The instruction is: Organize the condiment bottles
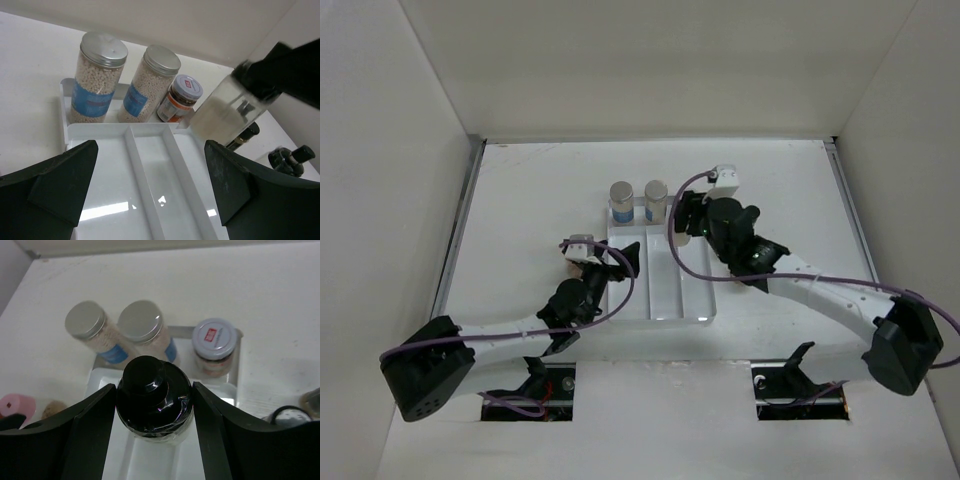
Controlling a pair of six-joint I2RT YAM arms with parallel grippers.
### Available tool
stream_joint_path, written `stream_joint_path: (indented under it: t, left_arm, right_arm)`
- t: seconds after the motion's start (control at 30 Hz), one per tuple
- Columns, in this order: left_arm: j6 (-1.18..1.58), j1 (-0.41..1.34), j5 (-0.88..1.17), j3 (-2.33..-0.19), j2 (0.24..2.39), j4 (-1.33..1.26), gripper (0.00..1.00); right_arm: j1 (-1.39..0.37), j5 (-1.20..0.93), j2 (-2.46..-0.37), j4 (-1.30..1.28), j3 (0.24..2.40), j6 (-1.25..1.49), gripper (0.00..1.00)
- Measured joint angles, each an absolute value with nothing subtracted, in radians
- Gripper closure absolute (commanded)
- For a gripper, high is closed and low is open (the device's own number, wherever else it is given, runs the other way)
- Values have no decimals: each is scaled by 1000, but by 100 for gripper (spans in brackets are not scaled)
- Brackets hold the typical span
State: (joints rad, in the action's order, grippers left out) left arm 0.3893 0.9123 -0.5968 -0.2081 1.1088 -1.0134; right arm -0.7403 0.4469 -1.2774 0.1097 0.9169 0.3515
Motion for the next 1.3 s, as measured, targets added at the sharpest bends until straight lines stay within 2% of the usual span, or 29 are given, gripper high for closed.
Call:
stream_joint_path:
  t: [0.17,0.43,0.47,0.6,0.7,0.83,1.03,1.17,1.3]
  left_arm:
    - [393,902,-620,-187,1071,-1014,12]
    - [394,897,-626,-178,1063,-1013,12]
    - [394,897,-626,-178,1061,-1013,12]
    - [396,897,-625,-178,1061,-1013,12]
    - [397,897,-625,-178,1061,-1013,12]
    - [398,898,-625,-178,1061,-1013,12]
    - [400,905,-625,-178,1061,-1013,12]
    - [401,913,-625,-178,1063,-1013,12]
    - [401,916,-625,-178,1064,-1013,12]
  right_arm:
    - [-815,437,-1391,128,929,371,47]
    - [-819,456,-1603,178,953,373,45]
    - [-820,461,-1617,197,961,370,41]
    - [-821,480,-1642,243,969,363,11]
    - [-825,500,-1628,255,967,362,4]
    - [-832,518,-1497,250,920,362,0]
    - [-817,665,-1087,205,751,371,0]
    - [-764,819,-895,16,677,433,0]
    - [-709,859,-880,-209,653,534,0]
